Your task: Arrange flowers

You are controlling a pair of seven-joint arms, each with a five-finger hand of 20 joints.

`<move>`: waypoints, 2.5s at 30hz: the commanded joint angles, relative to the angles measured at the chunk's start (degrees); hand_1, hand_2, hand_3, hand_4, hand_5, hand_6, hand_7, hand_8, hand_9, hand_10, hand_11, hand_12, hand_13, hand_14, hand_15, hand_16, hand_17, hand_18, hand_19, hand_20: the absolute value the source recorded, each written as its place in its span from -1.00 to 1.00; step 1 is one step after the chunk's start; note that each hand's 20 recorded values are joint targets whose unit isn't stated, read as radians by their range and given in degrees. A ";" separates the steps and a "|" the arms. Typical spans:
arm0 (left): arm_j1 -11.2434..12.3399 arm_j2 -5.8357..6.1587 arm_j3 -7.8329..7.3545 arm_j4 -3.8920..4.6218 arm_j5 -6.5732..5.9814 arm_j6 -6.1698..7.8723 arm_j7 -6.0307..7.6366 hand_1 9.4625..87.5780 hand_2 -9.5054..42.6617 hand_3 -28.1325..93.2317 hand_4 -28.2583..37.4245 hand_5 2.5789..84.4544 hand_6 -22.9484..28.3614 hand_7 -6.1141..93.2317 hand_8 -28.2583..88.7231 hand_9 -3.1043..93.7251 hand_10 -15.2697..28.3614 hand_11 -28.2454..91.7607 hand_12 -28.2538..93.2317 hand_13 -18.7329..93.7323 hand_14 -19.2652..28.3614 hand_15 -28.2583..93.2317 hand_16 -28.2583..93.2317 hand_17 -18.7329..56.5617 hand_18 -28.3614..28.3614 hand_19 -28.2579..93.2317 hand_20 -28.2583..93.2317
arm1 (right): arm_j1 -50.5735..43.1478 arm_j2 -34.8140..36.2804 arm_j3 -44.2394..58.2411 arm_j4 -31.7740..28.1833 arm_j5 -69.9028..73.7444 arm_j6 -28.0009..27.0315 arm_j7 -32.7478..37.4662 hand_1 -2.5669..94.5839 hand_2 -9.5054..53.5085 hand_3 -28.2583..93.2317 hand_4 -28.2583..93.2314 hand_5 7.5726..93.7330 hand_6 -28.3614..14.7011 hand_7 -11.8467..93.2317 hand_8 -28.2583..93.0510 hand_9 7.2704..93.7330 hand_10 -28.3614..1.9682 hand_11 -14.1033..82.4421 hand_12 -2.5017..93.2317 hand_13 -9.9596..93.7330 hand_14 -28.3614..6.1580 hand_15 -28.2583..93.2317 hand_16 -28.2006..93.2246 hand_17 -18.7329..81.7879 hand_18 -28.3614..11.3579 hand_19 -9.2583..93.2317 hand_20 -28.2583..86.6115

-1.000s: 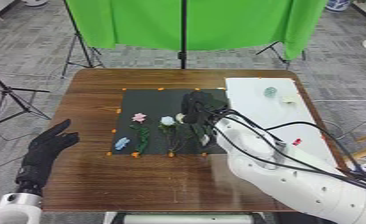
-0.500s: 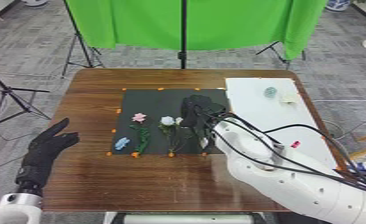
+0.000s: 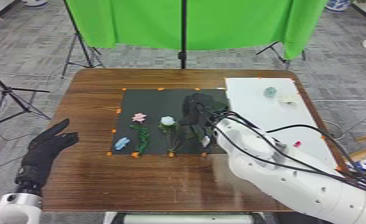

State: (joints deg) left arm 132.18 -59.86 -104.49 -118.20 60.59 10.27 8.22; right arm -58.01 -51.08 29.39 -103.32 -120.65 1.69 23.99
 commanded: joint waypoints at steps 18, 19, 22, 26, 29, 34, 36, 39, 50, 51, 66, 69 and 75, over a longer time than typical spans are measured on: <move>0.28 -0.08 -0.19 0.26 0.29 -0.96 -1.30 -0.46 -0.30 0.61 -0.54 -0.15 0.13 -0.70 -0.62 -0.03 0.37 -0.19 -0.38 0.00 0.57 -0.25 -0.58 -0.34 0.45 -0.28 -0.30 | -1.00 0.17 0.23 -1.58 5.39 1.12 -1.03 -0.22 -1.00 0.53 -0.79 0.56 0.33 -0.41 -0.68 0.71 -0.03 -0.42 -0.58 0.98 0.53 0.48 0.05 0.68 -0.32 1.00 0.58; 0.27 -0.10 -0.16 0.26 0.30 -0.90 -1.24 -0.46 -0.30 0.61 -0.54 -0.15 0.14 -0.70 -0.62 -0.03 0.37 -0.19 -0.38 0.00 0.57 -0.25 -0.58 -0.34 0.45 -0.28 -0.30 | -0.97 0.11 0.20 -1.54 5.36 1.04 -1.06 -0.22 -1.00 0.53 -0.79 0.56 0.34 -0.41 -0.68 0.69 -0.04 -0.43 -0.59 0.98 0.54 0.48 0.05 0.68 -0.32 1.00 0.57; 0.45 -0.24 -0.17 0.20 0.32 -0.77 -1.03 -0.46 -0.30 0.61 -0.54 -0.15 0.13 -0.70 -0.62 -0.03 0.37 -0.19 -0.38 0.00 0.57 -0.25 -0.58 -0.34 0.45 -0.28 -0.30 | -0.87 0.00 0.20 -1.39 5.32 0.41 -1.22 -0.23 -1.00 0.53 -0.78 0.53 0.37 -0.41 -0.69 0.68 -0.07 -0.44 -0.61 0.98 0.54 0.46 0.04 0.68 -0.30 1.00 0.54; 0.13 -0.10 0.00 0.36 0.28 -0.81 -0.99 -0.46 -0.30 0.60 -0.54 -0.15 0.13 -0.70 -0.62 -0.03 0.37 -0.19 -0.38 0.00 0.56 -0.25 -0.58 -0.34 0.45 -0.28 -0.30 | -0.91 0.10 0.40 -1.45 5.73 0.04 -1.23 -0.23 -1.00 0.53 -0.77 0.47 0.35 -0.43 -0.69 0.63 -0.08 -0.47 -0.63 0.99 0.54 0.42 0.03 0.67 -0.29 1.00 0.49; 0.08 -0.17 0.10 0.37 0.29 -0.88 -1.06 -0.46 -0.30 0.60 -0.54 -0.15 0.14 -0.70 -0.62 -0.03 0.37 -0.19 -0.38 0.00 0.57 -0.25 -0.58 -0.34 0.45 -0.28 -0.30 | -1.02 0.16 0.33 -1.45 5.77 0.21 -1.22 -0.24 -1.00 0.53 -0.77 0.44 0.34 -0.44 -0.69 0.58 -0.08 -0.49 -0.64 0.98 0.52 0.40 0.03 0.66 -0.30 1.00 0.46; 0.20 -0.29 0.04 0.36 0.28 -0.83 -0.91 -0.46 -0.29 0.60 -0.54 -0.15 0.13 -0.70 -0.62 -0.03 0.37 -0.19 -0.38 0.00 0.57 -0.25 -0.58 -0.34 0.45 -0.28 -0.30 | -1.00 0.13 0.29 -1.53 6.35 -0.65 -1.24 -0.25 -1.00 0.53 -0.77 0.47 0.32 -0.43 -0.69 0.52 -0.11 -0.51 -0.65 0.97 0.50 0.38 0.03 0.64 -0.32 1.00 0.42; 0.26 -0.37 -0.01 0.33 0.25 -0.83 -0.82 -0.46 -0.30 0.60 -0.54 -0.14 0.14 -0.70 -0.62 -0.03 0.37 -0.19 -0.38 0.00 0.57 -0.25 -0.57 -0.34 0.45 -0.28 -0.30 | -0.94 0.16 -0.01 -1.45 6.24 -0.16 -1.40 -0.26 -1.00 0.53 -0.76 0.50 0.26 -0.44 -0.69 0.49 -0.11 -0.51 -0.66 0.97 0.48 0.37 0.03 0.63 -0.33 1.00 0.40; 0.32 -0.33 -0.01 0.34 0.21 -0.84 -0.76 -0.46 -0.30 0.60 -0.54 -0.14 0.14 -0.70 -0.62 -0.03 0.37 -0.19 -0.38 0.00 0.57 -0.25 -0.58 -0.34 0.45 -0.28 -0.30 | -0.84 0.16 -0.17 -1.44 6.44 -0.14 -1.61 -0.27 -1.00 0.53 -0.76 0.51 0.25 -0.45 -0.69 0.47 -0.08 -0.51 -0.66 0.96 0.46 0.37 0.03 0.61 -0.34 1.00 0.39; 0.65 -0.59 -0.24 0.09 0.28 -0.63 -0.57 -0.46 -0.29 0.60 -0.54 -0.14 0.14 -0.70 -0.62 -0.03 0.37 -0.19 -0.38 0.00 0.57 -0.25 -0.58 -0.34 0.45 -0.28 -0.30 | -1.04 1.39 3.49 -2.59 6.96 -0.11 -2.06 -0.28 -1.00 0.52 -0.75 0.39 0.24 -0.47 -0.68 0.50 -0.05 -0.49 -0.63 0.92 0.39 0.37 0.02 0.57 -0.40 1.00 0.37; 0.82 -0.61 -0.39 0.06 0.25 -0.68 -0.54 -0.46 -0.29 0.60 -0.54 -0.14 0.14 -0.70 -0.62 -0.03 0.37 -0.19 -0.38 0.00 0.57 -0.25 -0.58 -0.34 0.45 -0.28 -0.30 | -1.12 1.68 4.64 -2.82 6.85 1.02 -2.04 -0.28 -1.00 0.52 -0.75 0.39 0.24 -0.47 -0.68 0.50 -0.05 -0.49 -0.63 0.92 0.39 0.37 0.02 0.56 -0.41 1.00 0.37; 1.72 -0.67 -1.20 -0.56 0.39 -0.32 -0.69 -0.46 -0.29 0.60 -0.54 -0.14 0.13 -0.70 -0.62 -0.03 0.36 -0.19 -0.38 0.00 0.57 -0.25 -0.58 -0.34 0.45 -0.28 -0.30 | -1.25 12.68 16.67 5.89 -2.31 0.69 7.67 -0.32 -1.00 0.54 -0.75 0.35 0.22 -0.49 -0.68 0.47 -0.15 -0.47 -0.58 0.89 0.37 0.40 0.03 0.55 -0.41 1.00 0.42; 1.90 -0.86 -1.37 -0.72 0.49 -0.14 -0.72 -0.46 -0.30 0.60 -0.54 -0.14 0.13 -0.70 -0.62 -0.03 0.36 -0.19 -0.38 0.00 0.57 -0.25 -0.58 -0.34 0.45 -0.28 -0.30 | -1.08 13.58 15.96 9.36 -2.02 -0.61 8.89 -0.33 -1.00 0.53 -0.75 0.31 0.21 -0.50 -0.67 0.43 -0.17 -0.49 -0.58 0.87 0.36 0.41 0.02 0.53 -0.42 1.00 0.43; 1.52 -1.25 -1.30 -0.69 0.99 -0.81 -1.01 -0.46 -0.29 0.60 -0.55 -0.14 0.14 -0.70 -0.62 -0.03 0.37 -0.19 -0.38 0.00 0.57 -0.25 -0.58 -0.34 0.45 -0.28 -0.30 | -1.07 13.69 15.84 15.58 -4.65 -3.58 11.03 -0.33 -1.00 0.53 -0.75 0.32 0.30 -0.50 -0.67 0.44 -0.15 -0.49 -0.57 0.86 0.34 0.42 0.02 0.52 -0.45 1.00 0.43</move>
State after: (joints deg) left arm 133.19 -60.15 -105.67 -118.69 60.77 10.01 7.76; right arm -58.60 -38.76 45.04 -93.12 -123.21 -0.52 32.25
